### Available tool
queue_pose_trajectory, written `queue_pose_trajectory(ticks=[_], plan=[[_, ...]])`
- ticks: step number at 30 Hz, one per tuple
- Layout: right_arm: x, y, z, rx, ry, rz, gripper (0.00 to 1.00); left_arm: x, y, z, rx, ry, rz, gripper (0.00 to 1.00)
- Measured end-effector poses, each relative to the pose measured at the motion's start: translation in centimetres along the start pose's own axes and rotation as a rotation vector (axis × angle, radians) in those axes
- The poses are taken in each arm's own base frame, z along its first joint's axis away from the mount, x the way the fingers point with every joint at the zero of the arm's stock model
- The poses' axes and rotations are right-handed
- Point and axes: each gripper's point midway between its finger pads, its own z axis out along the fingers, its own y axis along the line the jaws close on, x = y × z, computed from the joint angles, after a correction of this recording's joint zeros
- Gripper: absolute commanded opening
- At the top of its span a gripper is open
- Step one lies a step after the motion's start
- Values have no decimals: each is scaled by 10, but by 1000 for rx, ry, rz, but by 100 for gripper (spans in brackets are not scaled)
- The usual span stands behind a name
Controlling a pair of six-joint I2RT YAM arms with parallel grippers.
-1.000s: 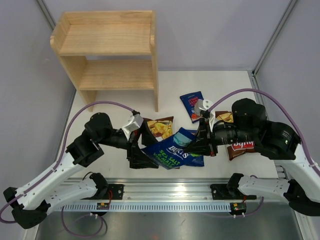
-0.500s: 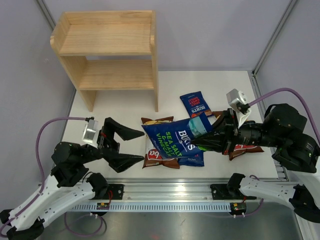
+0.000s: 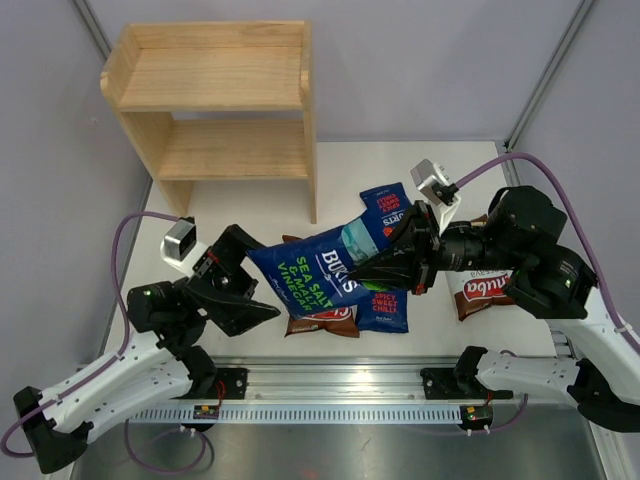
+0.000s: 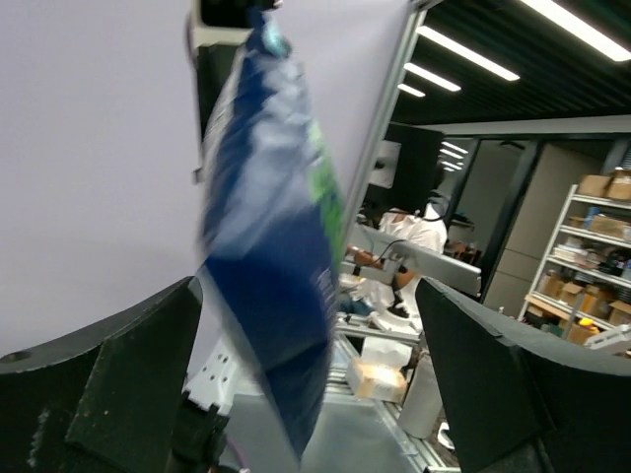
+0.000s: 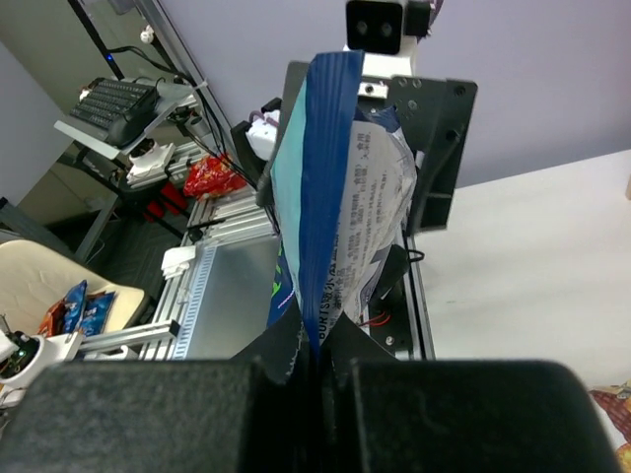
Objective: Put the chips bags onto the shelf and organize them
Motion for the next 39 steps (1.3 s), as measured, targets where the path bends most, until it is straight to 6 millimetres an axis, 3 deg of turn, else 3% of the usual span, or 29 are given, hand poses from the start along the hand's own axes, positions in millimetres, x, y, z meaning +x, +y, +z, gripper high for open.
queue_pose_trajectory(ticks=[1,5,6,13,14,15,21,28,29,32,35,36,37,38,39], plan=[[3,-2,2,-1,10,7,0,-2,-5,0,19,-8,0,86],[8,-3,6,-18,34,19,0,-7,-16,-1,55,-20,4,55],[9,-4,7,-17,36,16,0,-8,-18,-2,56,-21,4,55],[10,-8,5,15,55,13,0,-4,-22,-10,42,-11,13,53],[9,-9,6,22,54,12,0,-3,-22,-11,36,-8,16,57],[7,-10,6,27,51,9,0,-3,-21,-12,29,-5,20,72],[3,-20,13,66,54,23,0,5,-9,-16,-33,27,20,75],[6,-30,22,91,70,65,0,10,1,-17,-75,41,24,41],[6,-30,22,91,70,68,0,10,2,-18,-81,43,25,32],[8,-31,22,97,81,77,1,12,8,-19,-103,48,27,22],[9,-40,20,155,78,85,18,13,15,-21,-143,45,32,17],[10,-45,19,190,74,89,33,12,18,-22,-164,40,33,13],[9,-52,17,231,67,93,54,12,21,-24,-187,38,32,13],[7,-59,15,277,53,88,67,13,25,-26,-213,37,27,12],[4,-66,12,321,33,78,70,12,27,-29,-237,30,27,4]])
